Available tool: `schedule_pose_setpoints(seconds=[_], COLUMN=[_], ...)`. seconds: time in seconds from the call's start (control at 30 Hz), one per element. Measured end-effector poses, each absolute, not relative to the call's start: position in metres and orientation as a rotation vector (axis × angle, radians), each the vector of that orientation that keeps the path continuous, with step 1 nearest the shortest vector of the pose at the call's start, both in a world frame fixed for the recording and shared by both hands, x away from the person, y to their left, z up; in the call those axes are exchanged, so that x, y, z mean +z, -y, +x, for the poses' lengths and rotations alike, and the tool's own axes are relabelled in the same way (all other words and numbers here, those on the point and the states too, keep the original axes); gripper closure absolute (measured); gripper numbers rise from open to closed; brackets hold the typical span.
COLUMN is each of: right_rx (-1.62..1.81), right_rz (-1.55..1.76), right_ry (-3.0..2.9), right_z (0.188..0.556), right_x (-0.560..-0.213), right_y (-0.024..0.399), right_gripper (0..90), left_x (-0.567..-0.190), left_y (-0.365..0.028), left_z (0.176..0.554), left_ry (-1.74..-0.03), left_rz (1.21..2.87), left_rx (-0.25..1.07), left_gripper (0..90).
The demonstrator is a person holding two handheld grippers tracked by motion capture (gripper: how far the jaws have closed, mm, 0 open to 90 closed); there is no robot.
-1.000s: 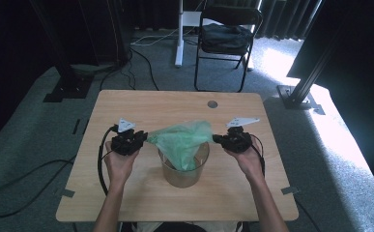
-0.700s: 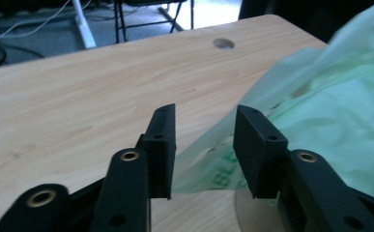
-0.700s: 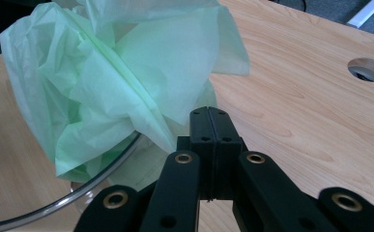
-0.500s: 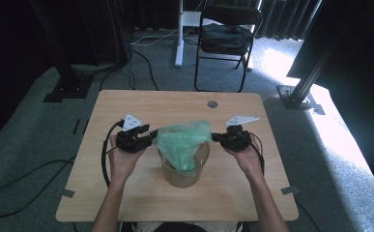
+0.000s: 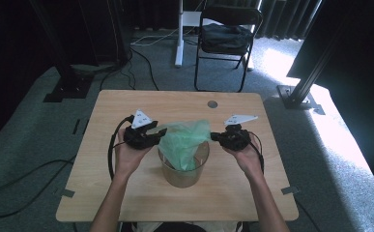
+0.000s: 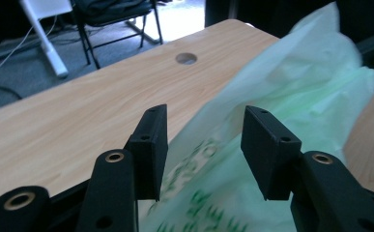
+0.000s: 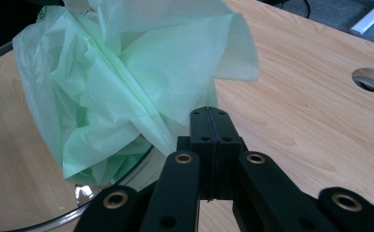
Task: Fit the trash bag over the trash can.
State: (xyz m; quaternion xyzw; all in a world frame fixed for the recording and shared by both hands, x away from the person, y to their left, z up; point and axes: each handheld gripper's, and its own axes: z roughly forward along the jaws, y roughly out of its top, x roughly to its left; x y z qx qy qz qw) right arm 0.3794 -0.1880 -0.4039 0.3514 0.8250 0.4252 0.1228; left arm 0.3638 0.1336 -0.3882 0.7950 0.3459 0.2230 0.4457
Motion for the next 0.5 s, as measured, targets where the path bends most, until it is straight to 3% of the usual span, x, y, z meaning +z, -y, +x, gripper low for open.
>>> schedule_pose_setpoints(seconds=[0.2,0.4,0.5], right_rx=[1.242,1.241,1.243], right_rz=[1.015,1.003,1.002], right_ry=[-2.411,-2.411,-2.405], right_z=[0.379,0.377,0.376], right_x=[-0.403,-0.400,-0.399], right_y=[0.187,0.189,0.193], right_gripper=[90.0,90.0,90.0], left_x=[-0.383,-0.385,-0.386], left_y=[-0.118,-0.118,-0.128], left_z=[0.371,0.389,0.398], left_ry=[-0.819,-0.877,-0.944], left_rz=[2.022,2.056,2.026], left_rx=[0.595,0.581,0.552], left_gripper=[52.6,89.0,90.0])
